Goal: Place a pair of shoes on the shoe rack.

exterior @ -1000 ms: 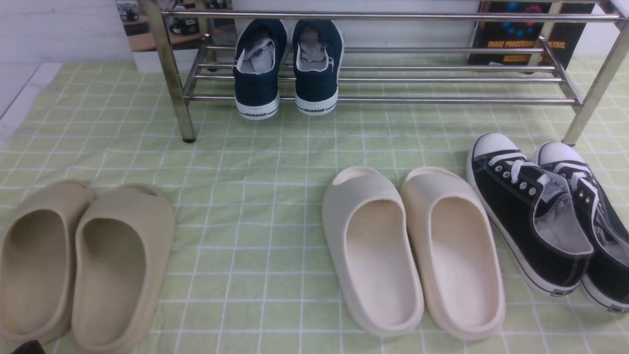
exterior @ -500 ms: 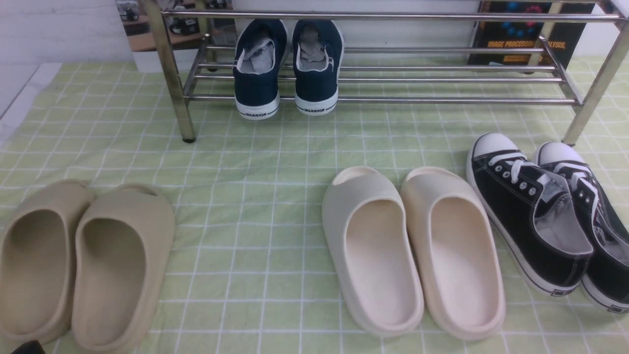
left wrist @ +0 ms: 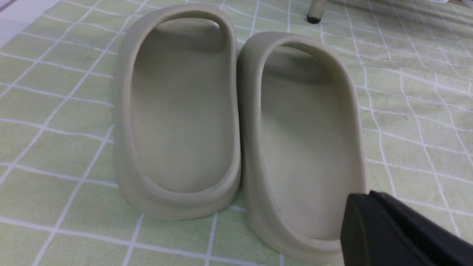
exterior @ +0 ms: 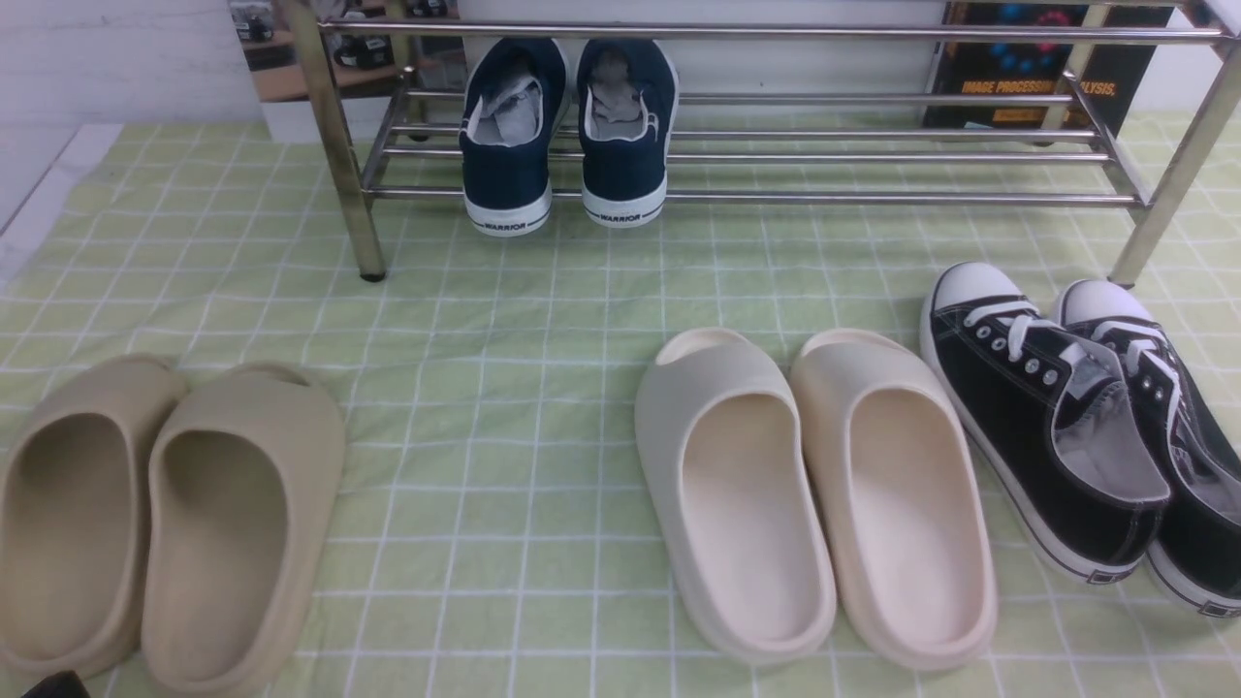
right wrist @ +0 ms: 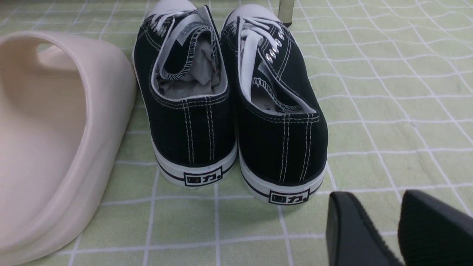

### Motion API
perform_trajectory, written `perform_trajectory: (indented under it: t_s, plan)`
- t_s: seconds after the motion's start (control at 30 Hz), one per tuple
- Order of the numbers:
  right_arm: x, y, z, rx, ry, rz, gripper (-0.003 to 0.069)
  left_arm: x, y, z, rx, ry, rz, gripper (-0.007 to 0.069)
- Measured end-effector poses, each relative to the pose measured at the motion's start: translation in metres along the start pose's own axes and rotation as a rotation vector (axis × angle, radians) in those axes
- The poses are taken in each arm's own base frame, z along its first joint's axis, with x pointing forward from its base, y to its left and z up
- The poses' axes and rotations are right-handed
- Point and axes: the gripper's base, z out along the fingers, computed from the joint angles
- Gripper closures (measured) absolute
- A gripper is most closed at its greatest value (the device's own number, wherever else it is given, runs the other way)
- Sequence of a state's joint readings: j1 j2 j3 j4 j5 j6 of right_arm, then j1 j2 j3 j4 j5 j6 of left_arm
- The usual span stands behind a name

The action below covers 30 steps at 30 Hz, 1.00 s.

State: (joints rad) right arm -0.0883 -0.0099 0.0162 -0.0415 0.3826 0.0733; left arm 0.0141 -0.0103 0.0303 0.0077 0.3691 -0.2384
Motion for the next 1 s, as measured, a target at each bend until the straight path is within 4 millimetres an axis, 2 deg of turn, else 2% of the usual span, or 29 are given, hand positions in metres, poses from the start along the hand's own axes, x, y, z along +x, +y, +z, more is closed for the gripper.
perform_trajectory:
  t_s: [1.0]
  plan:
    - [0.0, 0.0, 0.0, 0.0, 0.0, 0.0, 0.0419, 0.0, 0.0, 0.0, 0.0, 0.0, 0.0, 0.0617]
